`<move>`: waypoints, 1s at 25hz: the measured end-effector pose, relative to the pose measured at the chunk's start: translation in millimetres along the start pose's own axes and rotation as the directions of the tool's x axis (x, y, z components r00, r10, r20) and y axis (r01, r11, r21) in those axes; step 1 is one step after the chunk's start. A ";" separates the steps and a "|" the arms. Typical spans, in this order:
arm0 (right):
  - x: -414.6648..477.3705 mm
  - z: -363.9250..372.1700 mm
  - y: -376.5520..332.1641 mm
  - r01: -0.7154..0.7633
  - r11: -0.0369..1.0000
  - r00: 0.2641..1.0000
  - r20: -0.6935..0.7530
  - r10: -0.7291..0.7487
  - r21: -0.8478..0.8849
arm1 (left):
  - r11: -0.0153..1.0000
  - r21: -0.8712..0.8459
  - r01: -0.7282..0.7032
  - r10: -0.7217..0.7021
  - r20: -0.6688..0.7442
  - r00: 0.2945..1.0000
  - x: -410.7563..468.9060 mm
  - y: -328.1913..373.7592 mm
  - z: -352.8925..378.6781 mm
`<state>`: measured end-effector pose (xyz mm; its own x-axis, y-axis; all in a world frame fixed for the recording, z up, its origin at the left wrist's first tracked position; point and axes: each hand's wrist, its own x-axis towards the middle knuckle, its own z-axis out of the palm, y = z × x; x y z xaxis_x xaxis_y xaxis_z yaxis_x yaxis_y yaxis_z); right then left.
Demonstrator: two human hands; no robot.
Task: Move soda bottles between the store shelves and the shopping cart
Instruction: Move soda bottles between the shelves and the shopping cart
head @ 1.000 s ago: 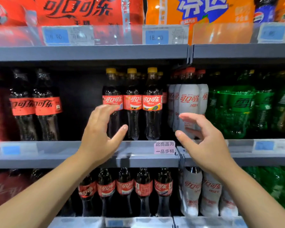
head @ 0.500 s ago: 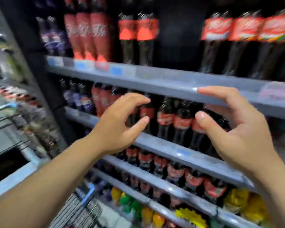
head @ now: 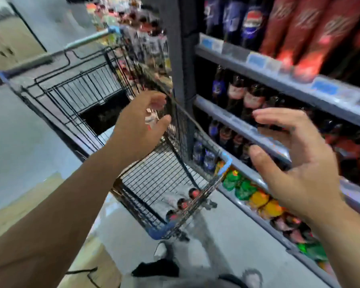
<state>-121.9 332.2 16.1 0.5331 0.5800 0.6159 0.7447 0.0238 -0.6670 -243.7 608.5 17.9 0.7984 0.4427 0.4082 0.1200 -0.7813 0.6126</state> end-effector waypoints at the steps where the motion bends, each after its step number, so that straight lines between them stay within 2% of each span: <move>1: -5.9 26.0 2.8 -0.040 0.999 0.999 -0.010 0.040 0.010 | 1.000 -0.004 0.016 -0.016 0.051 0.999 -4.3 -23.8 -3.9; 5: -34.9 118.2 19.1 -0.223 0.973 0.972 -0.058 0.226 0.053 | 0.998 -0.006 0.064 -0.060 0.280 0.958 -14.5 -106.9 3.7; 9: -71.4 166.1 38.8 -0.418 0.906 0.898 -0.119 0.424 0.069 | 0.997 -0.014 0.079 -0.064 0.455 0.888 -14.7 -150.8 50.6; 13: -100.9 190.6 59.4 -0.572 0.814 0.803 -0.136 0.580 0.096 | 0.996 0.053 0.067 -0.086 0.667 0.740 -11.4 -165.6 110.1; 16: -116.1 192.4 77.0 -0.602 0.791 0.760 -0.229 0.609 0.106 | 0.997 0.072 0.026 -0.072 0.778 0.624 -8.8 -176.2 158.2; 18: -124.0 193.1 87.5 -0.636 0.764 0.723 -0.266 0.638 0.104 | 0.995 0.096 0.020 -0.095 0.877 0.471 -8.5 -190.5 194.7; 20: -128.9 194.6 94.4 -0.690 0.717 0.661 -0.321 0.679 0.098 | 0.995 0.088 -0.041 -0.077 0.972 0.220 -9.9 -204.6 234.9; 22: -129.8 198.2 95.1 -0.709 0.699 0.625 -0.374 0.685 0.097 | 0.990 0.013 -0.142 -0.017 1.000 -0.024 -14.2 -215.4 266.8; 23: -128.9 201.2 93.6 -0.714 0.693 0.610 -0.395 0.687 0.100 | 0.985 -0.028 -0.167 0.008 0.993 -0.120 -14.8 -219.3 278.1; 24: -128.1 207.0 89.9 -0.725 0.682 0.593 -0.418 0.688 0.096 | 0.984 -0.056 -0.167 0.025 0.982 -0.185 -16.0 -223.1 288.1; 25: -126.0 214.4 84.4 -0.735 0.671 0.573 -0.443 0.690 0.095 | 0.984 -0.083 -0.159 0.049 0.977 -0.209 -17.1 -226.3 294.8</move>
<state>-212.3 435.8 -207.7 0.9968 -0.0119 0.0786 0.0702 -0.3331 -0.9403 -110.6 648.1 -327.2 0.4154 -0.5604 -0.7165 -0.0583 -0.8025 0.5938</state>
